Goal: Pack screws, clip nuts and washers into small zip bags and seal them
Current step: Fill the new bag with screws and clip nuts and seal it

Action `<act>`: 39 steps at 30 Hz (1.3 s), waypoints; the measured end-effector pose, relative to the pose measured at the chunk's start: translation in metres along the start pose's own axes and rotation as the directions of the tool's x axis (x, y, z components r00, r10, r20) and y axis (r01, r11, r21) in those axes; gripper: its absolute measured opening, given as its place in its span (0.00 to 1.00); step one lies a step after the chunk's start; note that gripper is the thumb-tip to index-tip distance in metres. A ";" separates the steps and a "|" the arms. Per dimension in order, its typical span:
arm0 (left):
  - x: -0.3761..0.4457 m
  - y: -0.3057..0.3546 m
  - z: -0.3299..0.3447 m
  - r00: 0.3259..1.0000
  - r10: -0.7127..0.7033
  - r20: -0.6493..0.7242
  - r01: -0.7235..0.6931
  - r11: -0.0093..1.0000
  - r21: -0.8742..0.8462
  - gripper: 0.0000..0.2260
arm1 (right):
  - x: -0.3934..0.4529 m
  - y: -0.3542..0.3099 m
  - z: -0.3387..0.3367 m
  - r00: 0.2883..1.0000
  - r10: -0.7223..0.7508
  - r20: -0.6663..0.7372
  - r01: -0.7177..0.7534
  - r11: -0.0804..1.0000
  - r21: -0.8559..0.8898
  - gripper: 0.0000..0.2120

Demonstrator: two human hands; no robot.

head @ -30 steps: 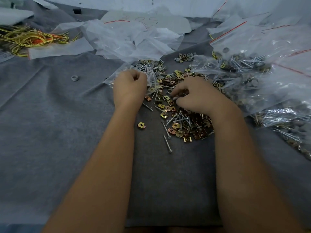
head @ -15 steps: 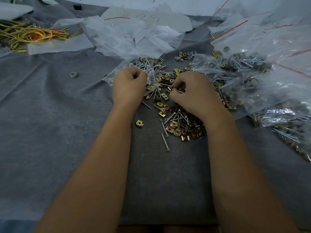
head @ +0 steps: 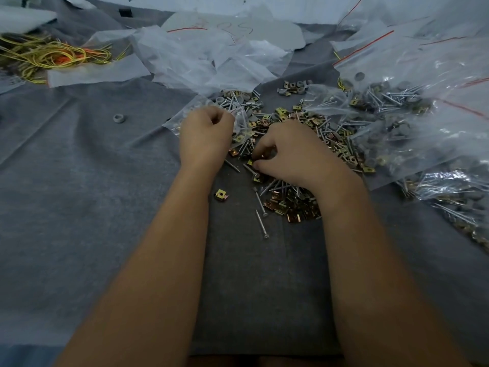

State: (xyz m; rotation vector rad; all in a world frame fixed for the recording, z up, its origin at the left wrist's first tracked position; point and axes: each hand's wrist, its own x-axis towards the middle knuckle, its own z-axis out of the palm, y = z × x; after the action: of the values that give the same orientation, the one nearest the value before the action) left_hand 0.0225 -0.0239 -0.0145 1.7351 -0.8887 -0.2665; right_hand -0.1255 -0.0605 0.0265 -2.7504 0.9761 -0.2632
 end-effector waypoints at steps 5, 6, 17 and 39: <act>-0.004 0.004 0.000 1.000 0.022 0.017 -0.022 1.000 -0.011 0.09 | 0.002 -0.002 0.006 0.997 -0.016 -0.071 0.014 0.999 -0.033 0.09; -0.005 0.005 0.000 0.999 0.030 0.022 -0.030 0.999 -0.014 0.09 | 0.003 -0.003 0.007 0.997 -0.016 -0.081 0.013 0.999 -0.039 0.08; -0.011 0.011 -0.002 0.998 0.061 0.035 -0.058 0.995 -0.082 0.09 | 0.005 0.002 0.014 0.899 0.198 -0.390 0.030 0.862 0.506 0.06; -0.007 0.006 0.002 0.999 0.000 0.051 -0.001 1.000 0.015 0.08 | -0.002 0.002 0.004 0.991 0.135 0.019 -0.135 0.959 0.249 0.10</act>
State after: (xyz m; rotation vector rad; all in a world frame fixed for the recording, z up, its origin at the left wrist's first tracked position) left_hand 0.0135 -0.0214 -0.0118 1.7490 -0.9302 -0.3054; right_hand -0.1275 -0.0607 0.0221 -2.4456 1.0471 -0.3362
